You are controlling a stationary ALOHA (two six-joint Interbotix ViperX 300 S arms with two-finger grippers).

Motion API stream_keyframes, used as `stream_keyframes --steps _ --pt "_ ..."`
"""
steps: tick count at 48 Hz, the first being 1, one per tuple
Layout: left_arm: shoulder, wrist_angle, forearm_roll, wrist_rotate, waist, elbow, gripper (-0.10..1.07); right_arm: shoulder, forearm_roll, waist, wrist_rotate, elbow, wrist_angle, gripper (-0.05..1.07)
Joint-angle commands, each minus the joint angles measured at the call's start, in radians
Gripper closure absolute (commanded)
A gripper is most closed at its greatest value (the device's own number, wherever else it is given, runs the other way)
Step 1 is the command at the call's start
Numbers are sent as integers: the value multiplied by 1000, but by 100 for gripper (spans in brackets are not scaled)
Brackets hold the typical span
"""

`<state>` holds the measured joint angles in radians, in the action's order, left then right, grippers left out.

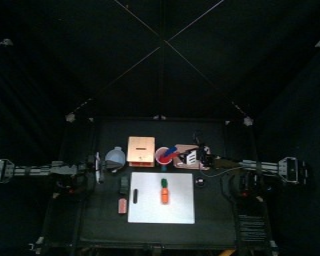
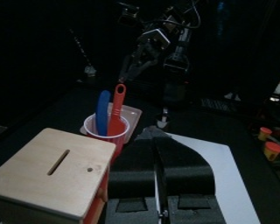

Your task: Cut carrot

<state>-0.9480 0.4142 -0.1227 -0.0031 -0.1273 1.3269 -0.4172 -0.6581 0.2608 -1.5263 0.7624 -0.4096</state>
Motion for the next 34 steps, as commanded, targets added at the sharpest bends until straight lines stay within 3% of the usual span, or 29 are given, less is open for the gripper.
stream_keyframes --steps 1,11,18,34 --pt "8 8 0 -5 -2 -8 82 18 32 17 3 -43 18 6" --pt "8 2 -3 3 2 -15 82 101 77 34 2 -84 87 8" --pt "8 -2 3 5 5 -28 82 149 94 35 3 -91 87 15" --pt "8 -2 17 3 5 -23 82 158 103 48 3 -77 87 62"
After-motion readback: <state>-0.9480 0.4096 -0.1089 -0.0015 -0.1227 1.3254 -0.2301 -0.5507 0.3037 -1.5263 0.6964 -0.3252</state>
